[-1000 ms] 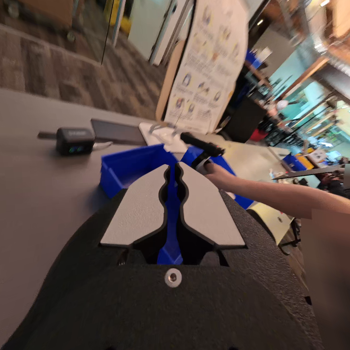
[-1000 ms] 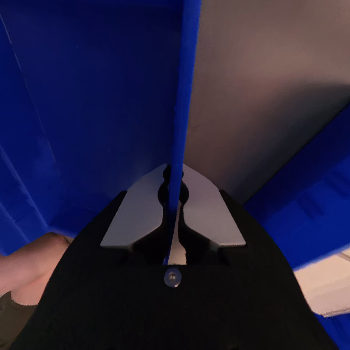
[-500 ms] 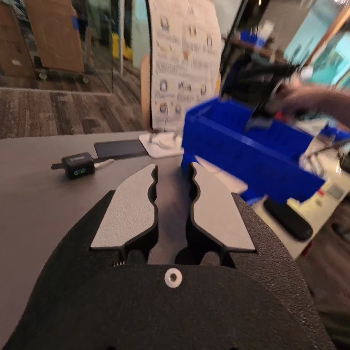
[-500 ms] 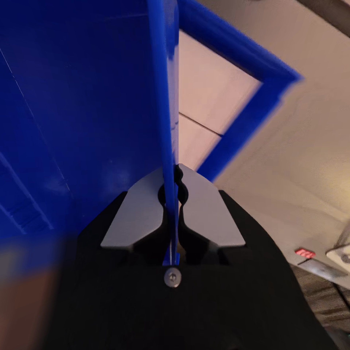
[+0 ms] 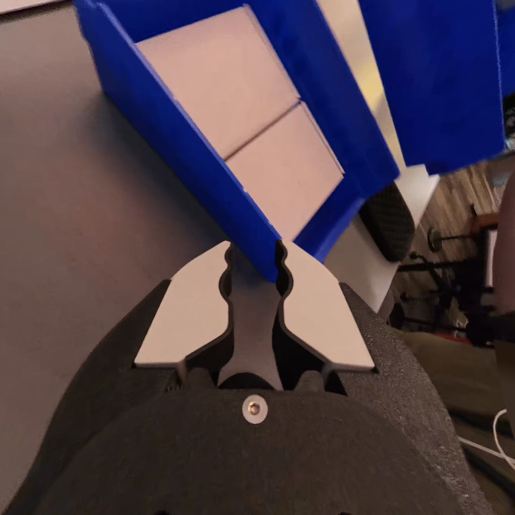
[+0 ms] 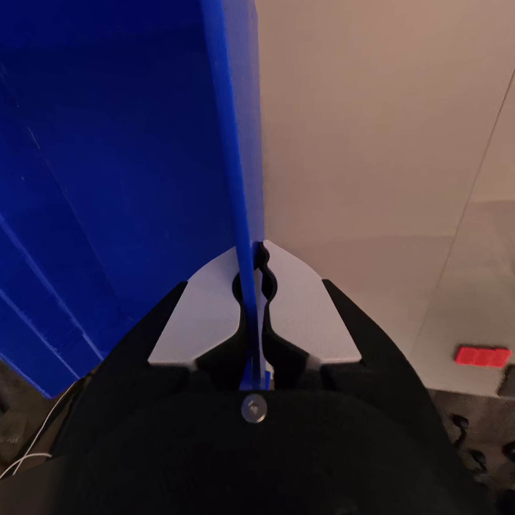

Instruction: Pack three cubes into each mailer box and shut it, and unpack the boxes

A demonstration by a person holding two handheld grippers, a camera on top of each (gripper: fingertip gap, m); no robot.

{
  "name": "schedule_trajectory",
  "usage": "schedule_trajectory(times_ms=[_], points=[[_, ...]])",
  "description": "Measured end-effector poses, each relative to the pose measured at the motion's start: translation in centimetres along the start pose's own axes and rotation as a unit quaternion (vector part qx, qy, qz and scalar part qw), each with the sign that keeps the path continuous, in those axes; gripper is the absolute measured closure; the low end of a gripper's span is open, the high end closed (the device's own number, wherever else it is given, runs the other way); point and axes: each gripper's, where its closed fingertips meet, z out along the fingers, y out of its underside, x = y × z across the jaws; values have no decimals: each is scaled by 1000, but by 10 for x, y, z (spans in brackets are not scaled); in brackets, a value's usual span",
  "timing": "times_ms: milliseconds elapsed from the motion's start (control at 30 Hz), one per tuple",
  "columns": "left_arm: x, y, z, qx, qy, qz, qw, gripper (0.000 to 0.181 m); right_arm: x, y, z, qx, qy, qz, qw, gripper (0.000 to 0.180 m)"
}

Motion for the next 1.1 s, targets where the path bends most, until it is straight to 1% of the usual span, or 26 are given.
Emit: schedule_trajectory(times_ms=[67, 100, 133, 233, 300, 367, 400, 500, 533, 567, 633, 667, 767, 867, 1000, 1100], points=[[-13, -14, 5, -15, -29, -35, 999, 137, 5, 1, 27, -8, -21, -2, 1000, 173], [-14, -18, 8, -34, -29, -55, 997, 135, 5, 2, 40, -13, -32, -8, 999, 173], [-12, -22, 10, -48, -24, -69, 996, 135, 3, 2, 52, -18, -42, -13, 999, 173], [-17, -30, 15, -85, -63, -86, 991, 135, 0, 2, 76, -24, -70, -15, 997, 173], [-20, -31, 22, -110, -90, -91, 986, 136, -1, -1, 87, -14, -93, 1, 996, 172], [-17, -25, 32, -148, -94, -115, 978, 138, -3, -3, 93, 2, -110, 21, 994, 170], [-17, -21, 37, -169, -100, -122, 973, 140, -2, -5, 96, 8, -111, 31, 993, 170], [-21, -10, 48, -232, -135, -117, 956, 150, -1, -4, 98, -10, -97, 37, 995, 167], [-16, -8, 52, -249, -129, -119, 953, 166, -3, -5, 97, -8, -89, 23, 996, 165], [-14, -7, 54, -266, -137, -117, 947, 172, -6, -5, 97, -10, -88, 10, 996, 162], [-18, -5, 54, -298, -167, -87, 936, 173, -10, -1, 101, -33, -81, 4, 996, 162], [-18, -5, 53, -308, -173, -86, 932, 173, -11, 0, 104, -41, -72, 2, 997, 165], [-21, -6, 51, -310, -168, -116, 929, 174, -26, -1, 107, -47, -79, -18, 996, 165], [-38, -6, 38, -295, -180, -132, 929, 176, -40, -3, 110, -55, -83, -39, 994, 165], [-82, 2, 0, -259, -220, -156, 928, 178, -46, -5, 112, -53, -82, -40, 994, 167], [-117, 18, -39, -226, -241, -189, 925, 177, -45, -7, 112, -48, -92, -16, 995, 166]])
